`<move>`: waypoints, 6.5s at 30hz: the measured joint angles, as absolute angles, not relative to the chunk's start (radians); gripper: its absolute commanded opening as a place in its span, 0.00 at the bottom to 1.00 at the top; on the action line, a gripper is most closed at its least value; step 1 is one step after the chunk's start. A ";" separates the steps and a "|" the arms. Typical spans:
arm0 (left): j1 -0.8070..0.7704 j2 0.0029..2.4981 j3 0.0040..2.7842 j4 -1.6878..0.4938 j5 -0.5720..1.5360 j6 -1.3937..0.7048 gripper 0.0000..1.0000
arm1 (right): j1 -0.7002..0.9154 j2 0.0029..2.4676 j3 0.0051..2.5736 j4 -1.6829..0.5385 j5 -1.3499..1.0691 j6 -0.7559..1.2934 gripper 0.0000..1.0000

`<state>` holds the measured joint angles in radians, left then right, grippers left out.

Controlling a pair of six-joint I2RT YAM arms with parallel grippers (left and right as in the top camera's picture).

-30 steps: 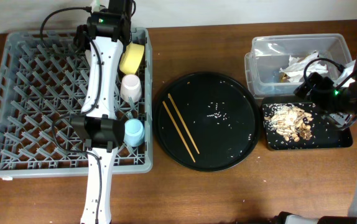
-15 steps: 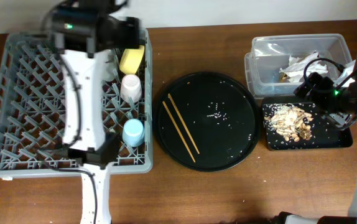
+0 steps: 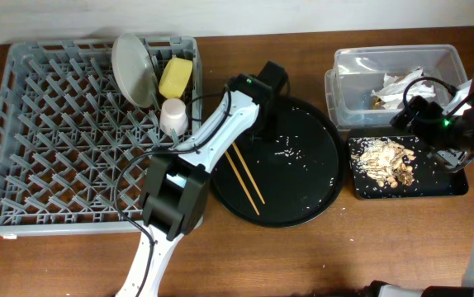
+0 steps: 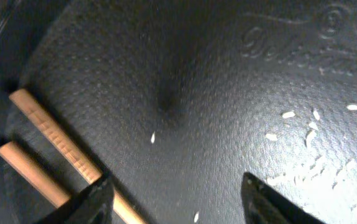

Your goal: Sort waste into correct bins and load items into the dishwasher rack

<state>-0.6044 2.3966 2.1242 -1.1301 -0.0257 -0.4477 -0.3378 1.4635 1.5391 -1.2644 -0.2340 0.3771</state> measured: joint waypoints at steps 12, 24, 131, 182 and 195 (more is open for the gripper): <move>-0.599 2.397 2.038 -1.121 -0.123 -0.754 0.60 | -0.338 1.464 1.539 -1.264 -0.234 0.377 0.99; -0.595 2.381 1.952 -1.014 -0.111 -0.858 0.01 | -0.338 1.464 1.539 -1.264 -0.234 0.377 0.99; -0.101 2.104 2.042 -1.418 -0.113 0.063 0.01 | -0.338 1.464 1.539 -1.265 -0.234 0.377 0.99; -0.051 1.823 2.183 -1.357 0.076 0.011 1.00 | -0.083 0.501 0.569 -0.325 0.108 0.303 0.99; -0.051 1.824 2.183 -1.357 0.076 0.011 0.99 | -0.040 0.014 0.048 -0.144 0.085 0.302 0.98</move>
